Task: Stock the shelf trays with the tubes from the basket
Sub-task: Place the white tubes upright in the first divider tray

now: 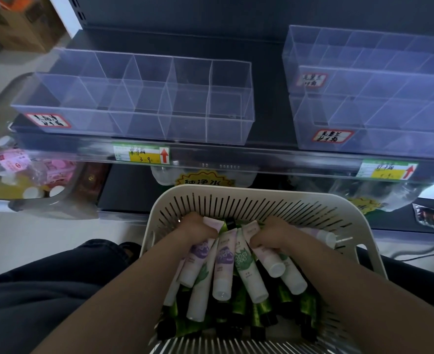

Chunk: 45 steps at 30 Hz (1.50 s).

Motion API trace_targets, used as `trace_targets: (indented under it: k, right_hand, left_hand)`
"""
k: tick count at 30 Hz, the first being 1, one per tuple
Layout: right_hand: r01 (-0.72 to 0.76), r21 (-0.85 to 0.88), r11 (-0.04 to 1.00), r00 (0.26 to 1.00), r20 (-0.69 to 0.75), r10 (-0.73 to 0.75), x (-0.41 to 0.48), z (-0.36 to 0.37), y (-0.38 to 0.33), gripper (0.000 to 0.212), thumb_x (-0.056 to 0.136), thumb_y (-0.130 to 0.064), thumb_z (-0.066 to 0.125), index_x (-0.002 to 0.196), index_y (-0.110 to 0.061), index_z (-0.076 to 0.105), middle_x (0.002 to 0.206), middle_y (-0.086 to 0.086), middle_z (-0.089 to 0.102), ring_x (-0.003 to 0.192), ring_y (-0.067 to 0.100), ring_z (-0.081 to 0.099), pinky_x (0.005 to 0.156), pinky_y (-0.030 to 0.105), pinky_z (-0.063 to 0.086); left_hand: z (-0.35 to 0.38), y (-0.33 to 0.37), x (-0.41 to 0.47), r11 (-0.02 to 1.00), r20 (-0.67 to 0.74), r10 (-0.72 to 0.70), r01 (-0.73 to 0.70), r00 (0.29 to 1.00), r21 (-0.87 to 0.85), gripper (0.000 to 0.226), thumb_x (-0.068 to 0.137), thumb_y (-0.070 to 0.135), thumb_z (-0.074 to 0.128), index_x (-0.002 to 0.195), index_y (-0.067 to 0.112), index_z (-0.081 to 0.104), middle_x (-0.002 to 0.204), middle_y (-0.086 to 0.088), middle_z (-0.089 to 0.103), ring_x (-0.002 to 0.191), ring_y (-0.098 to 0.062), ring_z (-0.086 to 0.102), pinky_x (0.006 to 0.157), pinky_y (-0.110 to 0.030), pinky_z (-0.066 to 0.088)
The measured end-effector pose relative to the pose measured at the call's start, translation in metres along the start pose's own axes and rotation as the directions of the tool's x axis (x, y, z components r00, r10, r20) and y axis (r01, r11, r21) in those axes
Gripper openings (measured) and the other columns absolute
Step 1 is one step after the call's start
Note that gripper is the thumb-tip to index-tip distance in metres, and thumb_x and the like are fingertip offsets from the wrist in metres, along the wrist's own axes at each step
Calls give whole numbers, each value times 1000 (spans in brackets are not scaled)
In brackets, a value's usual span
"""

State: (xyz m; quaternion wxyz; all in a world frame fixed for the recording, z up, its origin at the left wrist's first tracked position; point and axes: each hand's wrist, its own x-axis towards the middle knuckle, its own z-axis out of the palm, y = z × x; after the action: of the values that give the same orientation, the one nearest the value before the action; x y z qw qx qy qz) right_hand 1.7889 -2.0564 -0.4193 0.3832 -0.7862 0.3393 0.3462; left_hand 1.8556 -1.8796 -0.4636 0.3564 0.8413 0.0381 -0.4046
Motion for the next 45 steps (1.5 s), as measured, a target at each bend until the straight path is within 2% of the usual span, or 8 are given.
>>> trace_targets:
  k: [5, 10, 15, 20, 27, 35, 40, 45]
  right_hand:
    - [-2, 10, 1000, 1000, 24, 2, -11, -5, 6, 25, 72, -12, 74, 90, -6, 58, 89, 10, 62, 84, 22, 63, 71, 32, 55]
    - [-6, 130, 991, 999, 39, 1, -30, -13, 15, 34, 72, -13, 74, 100, -2, 59, 93, 13, 63, 83, 23, 62, 68, 30, 53]
    - [111, 178, 978, 992, 41, -121, -57, -18, 16, 11, 73, -7, 74, 80, -6, 66, 80, 6, 65, 75, 17, 60, 68, 26, 49]
    - [269, 209, 940, 961, 8, -277, -83, -19, 11, 25, 71, -7, 76, 91, -13, 64, 91, 2, 67, 84, 14, 63, 69, 26, 52]
    - [478, 258, 839, 871, -14, -492, -125, -20, -16, 53, 68, -8, 80, 113, -26, 58, 105, -4, 70, 96, 12, 66, 80, 30, 55]
    - [680, 206, 704, 731, -120, -671, -175, -23, -69, 41, 78, -13, 74, 114, -22, 59, 103, -8, 68, 93, 6, 65, 71, 17, 52]
    - [752, 252, 609, 651, -137, -747, -194, -26, -115, 35, 84, -7, 67, 116, -18, 58, 107, -1, 69, 96, 12, 66, 79, 27, 56]
    - [825, 207, 525, 558, -163, -813, -205, -32, -168, 35, 85, -12, 65, 117, -24, 57, 111, -3, 67, 103, 13, 63, 89, 35, 52]
  left_hand:
    - [0, 0, -10, 994, -28, 84, -86, 996, -69, 40, 68, 8, 79, 105, 2, 65, 105, -11, 66, 101, -25, 61, 86, -34, 51]
    - [-5, -4, -23, 994, -73, 109, -110, 991, -19, 39, 73, 15, 78, 108, 3, 66, 108, -13, 67, 103, -26, 61, 92, -37, 51]
    - [-18, 5, -44, 988, -88, 156, -155, 984, 17, 34, 86, 19, 66, 114, -1, 63, 112, -15, 66, 105, -28, 60, 85, -31, 48]
    - [-29, 15, -73, 975, -87, 220, -218, 972, 33, 31, 91, 19, 58, 114, -1, 61, 112, -16, 65, 106, -27, 60, 89, -36, 49]
    - [-61, 27, -130, 941, -55, 331, -334, 942, -50, 29, 95, 19, 49, 121, 7, 57, 117, -10, 63, 108, -23, 60, 99, -42, 47]
    - [-124, 45, -202, 851, -197, 441, -478, 875, -219, 10, 94, 12, 54, 93, 17, 62, 103, -11, 70, 97, -26, 67, 91, -44, 53]
    - [-169, 59, -236, 814, -328, 464, -542, 823, -208, 8, 92, 12, 57, 94, 13, 64, 99, -10, 71, 95, -25, 68, 92, -44, 52]
    - [-211, 72, -246, 793, -457, 495, -599, 739, -112, 13, 91, 13, 59, 102, 8, 64, 95, -7, 71, 89, -21, 67, 76, -25, 54]
